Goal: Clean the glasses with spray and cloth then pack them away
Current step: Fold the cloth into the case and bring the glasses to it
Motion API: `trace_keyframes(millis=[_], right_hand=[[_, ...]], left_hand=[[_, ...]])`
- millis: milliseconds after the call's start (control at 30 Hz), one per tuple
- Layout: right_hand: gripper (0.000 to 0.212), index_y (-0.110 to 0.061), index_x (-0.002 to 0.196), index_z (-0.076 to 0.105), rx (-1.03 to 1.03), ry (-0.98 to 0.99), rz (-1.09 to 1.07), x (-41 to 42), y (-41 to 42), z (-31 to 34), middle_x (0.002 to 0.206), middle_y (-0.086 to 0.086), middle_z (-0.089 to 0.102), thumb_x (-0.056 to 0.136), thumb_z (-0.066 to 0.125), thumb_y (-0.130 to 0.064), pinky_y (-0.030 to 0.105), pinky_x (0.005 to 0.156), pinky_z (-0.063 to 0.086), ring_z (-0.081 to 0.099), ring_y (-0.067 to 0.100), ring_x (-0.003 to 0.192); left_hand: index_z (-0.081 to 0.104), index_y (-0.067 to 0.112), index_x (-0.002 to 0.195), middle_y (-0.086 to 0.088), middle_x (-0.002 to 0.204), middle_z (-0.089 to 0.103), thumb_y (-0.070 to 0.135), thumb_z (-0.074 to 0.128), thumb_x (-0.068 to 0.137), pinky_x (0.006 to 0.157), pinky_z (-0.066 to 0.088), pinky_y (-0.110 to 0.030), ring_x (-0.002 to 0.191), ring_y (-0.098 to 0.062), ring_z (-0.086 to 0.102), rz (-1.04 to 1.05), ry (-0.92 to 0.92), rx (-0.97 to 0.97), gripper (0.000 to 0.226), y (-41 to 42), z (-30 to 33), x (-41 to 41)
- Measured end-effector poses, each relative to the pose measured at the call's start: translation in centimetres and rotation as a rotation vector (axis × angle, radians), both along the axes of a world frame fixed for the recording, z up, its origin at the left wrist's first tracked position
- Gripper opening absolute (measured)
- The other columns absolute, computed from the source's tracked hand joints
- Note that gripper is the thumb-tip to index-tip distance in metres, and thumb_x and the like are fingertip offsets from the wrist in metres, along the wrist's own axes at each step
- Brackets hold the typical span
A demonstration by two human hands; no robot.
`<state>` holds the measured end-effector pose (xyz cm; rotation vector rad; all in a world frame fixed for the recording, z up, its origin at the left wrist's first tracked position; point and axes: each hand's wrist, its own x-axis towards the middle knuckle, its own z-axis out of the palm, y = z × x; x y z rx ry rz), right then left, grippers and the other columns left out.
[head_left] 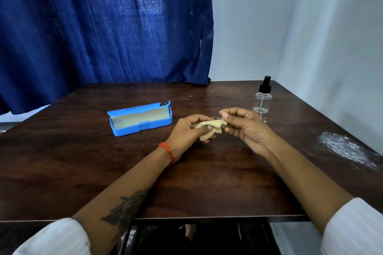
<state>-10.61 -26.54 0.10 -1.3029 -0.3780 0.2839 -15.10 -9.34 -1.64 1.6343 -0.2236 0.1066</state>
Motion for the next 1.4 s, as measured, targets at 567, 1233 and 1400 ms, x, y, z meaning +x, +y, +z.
trace_keyframes(millis=[567,1233,1400], right_hand=[[0.017,-0.019,0.07,0.07,-0.393,-0.143,-0.177,-0.2,0.4,0.2,0.058,-0.008,0.064,0.085,0.061,-0.014,0.013,0.041,0.033,0.049,-0.002,0.046],[0.022,-0.02,0.059,0.065,-0.629,-0.228,-0.14,-0.2,-0.3,0.3,0.05,-0.012,0.059,0.079,0.061,-0.012,0.017,0.041,0.034,0.047,0.004,0.045],[0.015,-0.028,0.075,0.066,-0.363,-0.553,-0.423,-0.8,0.0,0.7,0.081,-0.008,0.068,0.077,0.058,-0.041,0.029,0.069,0.045,0.058,0.007,0.075]], left_hand=[[0.055,0.028,0.109,-0.001,0.105,0.064,0.024,0.082,0.056,0.072,0.056,-0.024,0.084,-0.009,0.067,-0.129,0.135,-0.039,0.06,0.5,0.6,0.4],[0.069,0.02,0.082,0.003,0.085,0.072,0.015,0.062,0.084,0.067,0.056,-0.023,0.084,-0.011,0.069,0.033,0.032,-0.129,0.009,1.5,1.0,0.8],[0.071,0.026,0.086,0.004,0.092,0.068,0.018,0.06,0.085,0.072,0.056,-0.025,0.089,-0.009,0.065,0.022,0.023,-0.12,0.013,1.5,1.1,0.8]])
